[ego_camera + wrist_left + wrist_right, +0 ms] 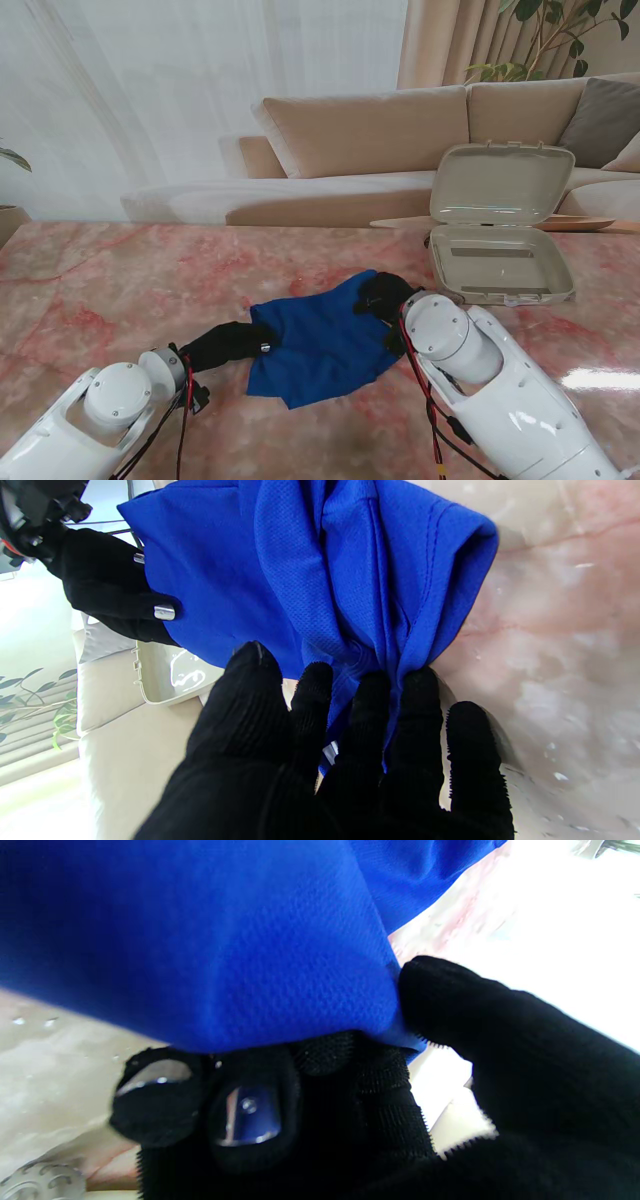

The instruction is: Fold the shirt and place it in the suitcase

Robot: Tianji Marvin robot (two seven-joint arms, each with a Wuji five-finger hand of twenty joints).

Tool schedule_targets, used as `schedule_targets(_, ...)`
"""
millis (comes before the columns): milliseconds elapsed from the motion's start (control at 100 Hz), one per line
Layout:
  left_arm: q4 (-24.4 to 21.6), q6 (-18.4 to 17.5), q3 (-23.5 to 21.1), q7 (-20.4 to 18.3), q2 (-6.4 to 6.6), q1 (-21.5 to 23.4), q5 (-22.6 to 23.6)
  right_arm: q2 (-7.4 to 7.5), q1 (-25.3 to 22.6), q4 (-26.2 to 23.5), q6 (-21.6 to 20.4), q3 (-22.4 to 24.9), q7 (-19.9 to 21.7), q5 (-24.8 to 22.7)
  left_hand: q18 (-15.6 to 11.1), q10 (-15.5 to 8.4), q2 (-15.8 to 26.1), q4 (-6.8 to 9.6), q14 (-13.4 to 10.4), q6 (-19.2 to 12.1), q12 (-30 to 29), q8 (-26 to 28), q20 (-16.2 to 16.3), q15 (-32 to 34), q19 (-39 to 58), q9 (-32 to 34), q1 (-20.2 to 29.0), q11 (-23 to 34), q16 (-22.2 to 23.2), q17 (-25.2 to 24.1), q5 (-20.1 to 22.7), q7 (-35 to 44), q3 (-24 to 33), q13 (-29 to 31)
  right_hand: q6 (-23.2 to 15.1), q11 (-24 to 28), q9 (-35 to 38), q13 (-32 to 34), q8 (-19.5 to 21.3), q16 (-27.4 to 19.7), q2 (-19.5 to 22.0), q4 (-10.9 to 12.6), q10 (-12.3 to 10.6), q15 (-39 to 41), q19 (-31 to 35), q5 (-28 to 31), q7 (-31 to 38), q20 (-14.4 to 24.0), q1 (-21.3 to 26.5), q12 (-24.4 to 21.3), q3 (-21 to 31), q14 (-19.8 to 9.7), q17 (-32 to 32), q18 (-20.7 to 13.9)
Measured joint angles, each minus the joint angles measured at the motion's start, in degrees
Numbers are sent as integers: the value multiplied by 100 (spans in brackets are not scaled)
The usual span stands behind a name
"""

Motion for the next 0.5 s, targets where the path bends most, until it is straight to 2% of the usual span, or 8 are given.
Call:
schedule_targets(50, 27, -7, 25, 2, -5, -28, -24, -3, 20, -29, 18, -48, -9, 19, -28, 0, 0, 0, 0, 0, 0, 0, 0, 0, 26, 0, 0, 0, 0, 0, 0, 0, 0, 0, 7, 0, 0, 0, 1, 2, -3, 60, 0, 0, 1, 0, 0, -2, 1, 0, 0, -1, 5, 0)
schedule_targets(500, 140, -20, 133, 38, -49, -144, -147, -110, 181, -225, -48, -564, -286, 206, -133, 0, 0, 1, 32, 0, 0, 0, -2, 0, 38, 0, 0, 0, 0, -1, 0, 0, 0, 0, 14, 0, 7, 2, 1, 14, -65, 72, -2, 3, 4, 56, 0, -72, 4, 1, 0, -2, 56, -1)
